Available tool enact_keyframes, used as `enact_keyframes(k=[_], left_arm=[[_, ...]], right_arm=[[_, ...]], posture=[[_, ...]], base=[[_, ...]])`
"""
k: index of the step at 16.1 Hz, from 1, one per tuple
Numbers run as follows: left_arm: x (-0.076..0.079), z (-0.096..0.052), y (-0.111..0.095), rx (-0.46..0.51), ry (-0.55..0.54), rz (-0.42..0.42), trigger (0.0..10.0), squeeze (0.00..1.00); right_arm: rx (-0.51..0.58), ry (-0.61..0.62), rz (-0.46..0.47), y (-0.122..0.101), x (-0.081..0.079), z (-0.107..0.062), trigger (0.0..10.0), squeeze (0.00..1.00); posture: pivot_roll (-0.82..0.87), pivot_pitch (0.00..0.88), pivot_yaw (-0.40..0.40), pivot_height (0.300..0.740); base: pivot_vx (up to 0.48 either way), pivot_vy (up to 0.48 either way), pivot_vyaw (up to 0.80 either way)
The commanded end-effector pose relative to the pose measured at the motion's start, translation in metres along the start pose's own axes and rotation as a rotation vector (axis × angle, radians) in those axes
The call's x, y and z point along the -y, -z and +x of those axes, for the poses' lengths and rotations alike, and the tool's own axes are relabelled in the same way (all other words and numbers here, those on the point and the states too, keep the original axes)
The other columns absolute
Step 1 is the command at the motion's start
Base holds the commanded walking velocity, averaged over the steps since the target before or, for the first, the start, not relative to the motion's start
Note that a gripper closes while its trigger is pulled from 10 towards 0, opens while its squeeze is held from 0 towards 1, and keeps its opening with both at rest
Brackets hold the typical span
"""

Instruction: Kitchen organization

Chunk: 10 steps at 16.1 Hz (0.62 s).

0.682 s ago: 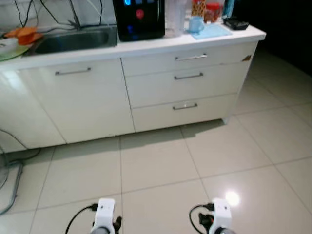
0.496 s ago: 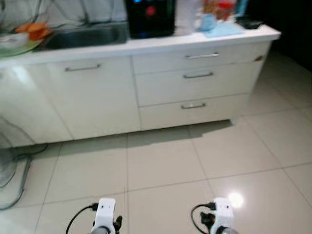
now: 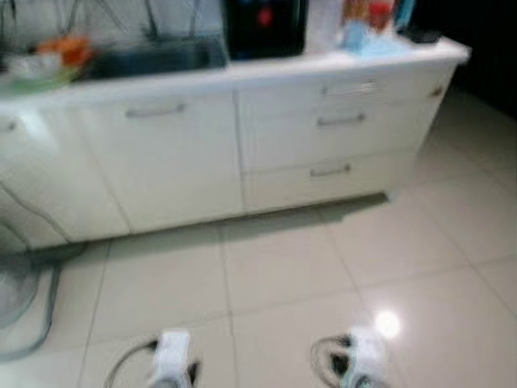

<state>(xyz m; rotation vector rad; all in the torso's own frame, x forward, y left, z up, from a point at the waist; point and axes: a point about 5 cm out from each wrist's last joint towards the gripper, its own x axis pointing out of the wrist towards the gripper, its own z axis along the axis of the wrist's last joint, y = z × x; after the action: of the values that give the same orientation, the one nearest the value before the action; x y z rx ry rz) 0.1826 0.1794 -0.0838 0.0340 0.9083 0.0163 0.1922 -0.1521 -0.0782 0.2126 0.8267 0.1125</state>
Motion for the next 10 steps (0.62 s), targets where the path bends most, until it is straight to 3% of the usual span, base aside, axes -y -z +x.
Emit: enact_keyframes(k=[1,6,10], left_arm=[[0.0045,0.0011,-0.0044,0.013,0.004,-0.004,10.0,0.0],[0.0045,0.0008,-0.0029,0.009,0.003,-0.001,10.0,0.0],[0.0053,0.001,-0.0051,0.024,0.006,0.004,10.0,0.0]], right_arm=[[0.0,0.022,-0.012,-0.0014,0.0099,-0.0023,10.0,0.0],[-0.001,0.021,-0.013,-0.0014,0.0094,-0.0022,10.0,0.0],[0.0,0.022,-0.01,-0.0013,0.0091,-0.0021,10.0,0.0]], posture=[[-0.03,0.0,0.078,0.74],[-0.03,0.0,0.078,0.74],[-0.03,0.0,0.08,0.74]], base=[[0.0,0.48,0.0],[0.0,0.48,0.0],[0.0,0.0,0.0]])
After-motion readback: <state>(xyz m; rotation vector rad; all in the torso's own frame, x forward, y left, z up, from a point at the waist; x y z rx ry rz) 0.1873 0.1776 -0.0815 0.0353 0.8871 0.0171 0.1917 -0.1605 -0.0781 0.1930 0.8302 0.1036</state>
